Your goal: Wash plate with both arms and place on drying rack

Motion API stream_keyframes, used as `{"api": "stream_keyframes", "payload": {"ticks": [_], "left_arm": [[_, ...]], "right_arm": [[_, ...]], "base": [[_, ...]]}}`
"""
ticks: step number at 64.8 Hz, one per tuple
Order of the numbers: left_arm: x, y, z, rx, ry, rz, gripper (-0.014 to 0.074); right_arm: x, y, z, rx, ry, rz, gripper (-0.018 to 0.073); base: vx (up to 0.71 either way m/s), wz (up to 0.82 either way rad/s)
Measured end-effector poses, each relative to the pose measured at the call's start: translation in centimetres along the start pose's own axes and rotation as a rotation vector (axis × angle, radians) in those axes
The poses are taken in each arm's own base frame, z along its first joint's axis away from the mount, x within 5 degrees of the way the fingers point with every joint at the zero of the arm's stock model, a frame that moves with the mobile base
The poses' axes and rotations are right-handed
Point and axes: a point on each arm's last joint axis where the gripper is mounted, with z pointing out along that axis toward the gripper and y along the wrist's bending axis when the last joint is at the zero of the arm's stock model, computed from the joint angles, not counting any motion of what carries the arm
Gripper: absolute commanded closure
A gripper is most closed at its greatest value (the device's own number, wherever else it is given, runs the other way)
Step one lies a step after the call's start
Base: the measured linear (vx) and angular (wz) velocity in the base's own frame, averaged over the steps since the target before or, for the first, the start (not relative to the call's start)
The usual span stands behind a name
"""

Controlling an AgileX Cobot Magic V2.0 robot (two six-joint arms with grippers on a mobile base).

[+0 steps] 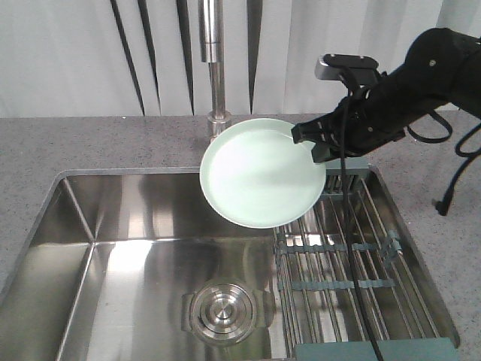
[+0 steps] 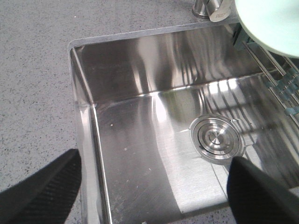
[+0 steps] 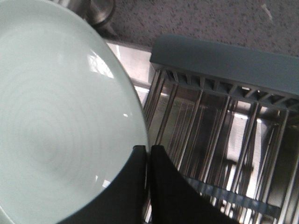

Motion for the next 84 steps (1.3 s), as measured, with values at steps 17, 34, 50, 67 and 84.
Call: {"api": "stream_keyframes", "payload": {"ticks": [17, 34, 50, 67, 84], "left_arm": [[0.0, 0.0, 0.0, 0.0, 0.0, 0.0, 0.0007], [0.0, 0.0, 0.0, 0.0, 0.0, 0.0, 0.0007], [0.0, 0.0, 0.0, 0.0, 0.0, 0.0, 0.0007], [0.0, 0.0, 0.0, 0.0, 0.0, 0.0, 0.0007], [0.0, 0.0, 0.0, 0.0, 0.0, 0.0, 0.0007]], "right_arm": [[3.3, -0.2, -1.9, 0.012, 0.005, -0.005, 0.0561], [6.5, 1.7, -3.2, -0.019, 0.017, -0.028, 0.0561], [8.0, 4.5, -2.9, -0.059, 0.043, -0.051, 0.0561], [8.3, 8.1, -2.3, -0.113, 0.005, -0.071, 0.0561], [5.9, 10.5, -0.7, -0.144, -0.005, -0.094, 0.0561]], "base": [[0.0, 0.0], [0.0, 0.0], [0.0, 0.0], [0.0, 0.0], [0.0, 0.0]]}}
